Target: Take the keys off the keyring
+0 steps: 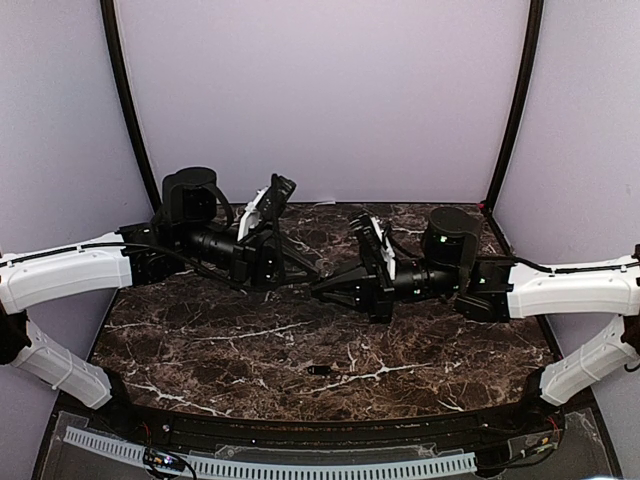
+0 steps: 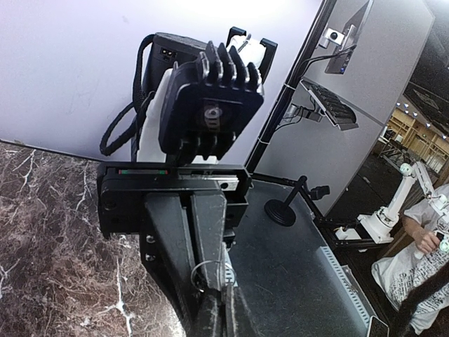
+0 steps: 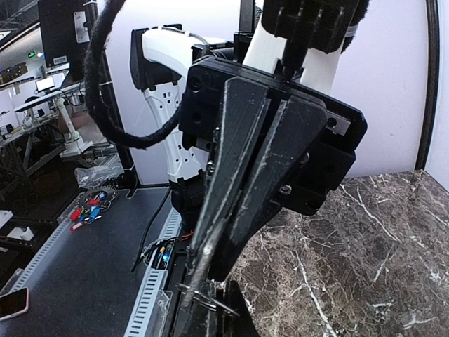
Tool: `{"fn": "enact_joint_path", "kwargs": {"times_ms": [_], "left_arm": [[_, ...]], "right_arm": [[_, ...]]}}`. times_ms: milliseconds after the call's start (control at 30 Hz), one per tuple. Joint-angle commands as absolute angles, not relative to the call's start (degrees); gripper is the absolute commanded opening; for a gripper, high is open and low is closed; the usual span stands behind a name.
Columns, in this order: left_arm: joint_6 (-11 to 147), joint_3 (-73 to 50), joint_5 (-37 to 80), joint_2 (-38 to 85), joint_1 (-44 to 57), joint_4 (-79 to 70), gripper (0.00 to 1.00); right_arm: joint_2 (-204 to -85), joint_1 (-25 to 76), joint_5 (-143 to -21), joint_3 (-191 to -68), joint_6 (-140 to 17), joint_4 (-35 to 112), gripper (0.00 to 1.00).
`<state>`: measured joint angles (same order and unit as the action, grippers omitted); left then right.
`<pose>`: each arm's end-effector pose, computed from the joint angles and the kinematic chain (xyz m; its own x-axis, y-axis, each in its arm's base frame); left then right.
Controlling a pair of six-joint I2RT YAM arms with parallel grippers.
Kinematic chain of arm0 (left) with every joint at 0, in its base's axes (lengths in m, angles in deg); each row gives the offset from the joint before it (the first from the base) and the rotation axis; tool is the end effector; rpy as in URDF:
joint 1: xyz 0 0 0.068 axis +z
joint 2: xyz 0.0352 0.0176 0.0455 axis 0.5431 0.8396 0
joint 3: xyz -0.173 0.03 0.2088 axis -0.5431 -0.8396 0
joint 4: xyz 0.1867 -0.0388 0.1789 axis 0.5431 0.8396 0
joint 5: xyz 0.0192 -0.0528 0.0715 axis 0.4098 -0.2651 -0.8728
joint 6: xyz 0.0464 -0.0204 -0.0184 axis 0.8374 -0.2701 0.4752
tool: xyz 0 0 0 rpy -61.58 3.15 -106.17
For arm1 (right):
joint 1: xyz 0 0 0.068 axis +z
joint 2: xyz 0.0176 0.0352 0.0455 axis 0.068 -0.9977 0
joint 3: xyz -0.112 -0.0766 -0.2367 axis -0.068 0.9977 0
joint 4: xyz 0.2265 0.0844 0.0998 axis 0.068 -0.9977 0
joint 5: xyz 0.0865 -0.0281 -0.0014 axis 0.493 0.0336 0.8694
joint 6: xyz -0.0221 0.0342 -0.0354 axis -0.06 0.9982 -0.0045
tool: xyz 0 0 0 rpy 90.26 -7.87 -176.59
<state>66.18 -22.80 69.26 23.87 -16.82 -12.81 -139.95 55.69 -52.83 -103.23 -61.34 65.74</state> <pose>0.1730 -0.2498 0.3557 -0.2666 0.1208 -0.9562 0.9242 -0.2494 -0.2892 0.1362 0.2740 0.3103 -0.1249 -0.0220 -0.9919 -0.9862 -0.1067 0.1266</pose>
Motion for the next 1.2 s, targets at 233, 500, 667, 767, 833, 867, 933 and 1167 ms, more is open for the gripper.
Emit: {"fn": "enact_joint_path", "kwargs": {"times_ms": [233,500,667,767,833,867,933,1167], "left_arm": [[69.1,-23.7,66.4,21.6,-16.7,-12.1,0.00],[72.6,-22.6,63.4,22.3,-16.7,-7.9,0.00],[73.2,-22.8,62.8,22.0,-16.7,-7.7,0.00],[73.3,-23.1,62.5,21.9,-16.7,-7.8,0.00],[73.3,-23.3,62.3,21.8,-16.7,-8.1,0.00],[73.3,-23.4,61.9,21.6,-16.7,-8.2,0.00],[73.5,-23.9,60.8,21.3,-16.7,-8.4,0.00],[72.0,-26.4,46.1,19.7,-16.7,-9.2,0.00]], "right_arm": [[-136.7,55.4,-51.1,-101.1,-58.6,69.3,0.00],[-136.8,53.1,-50.2,-100.9,-50.4,73.2,0.00],[-137.9,51.6,-52.2,-103.0,-46.9,69.7,0.00],[-138.8,50.9,-52.6,-103.9,-45.4,68.0,0.00],[-139.5,50.8,-53.4,-104.4,-45.6,66.5,0.00],[-139.7,50.8,-54.0,-104.4,-45.7,65.8,0.00],[-139.8,50.4,-55.4,-104.2,-45.5,64.7,0.00],[-139.5,48.9,-60.3,-103.1,-45.7,62.5,0.00]]}}
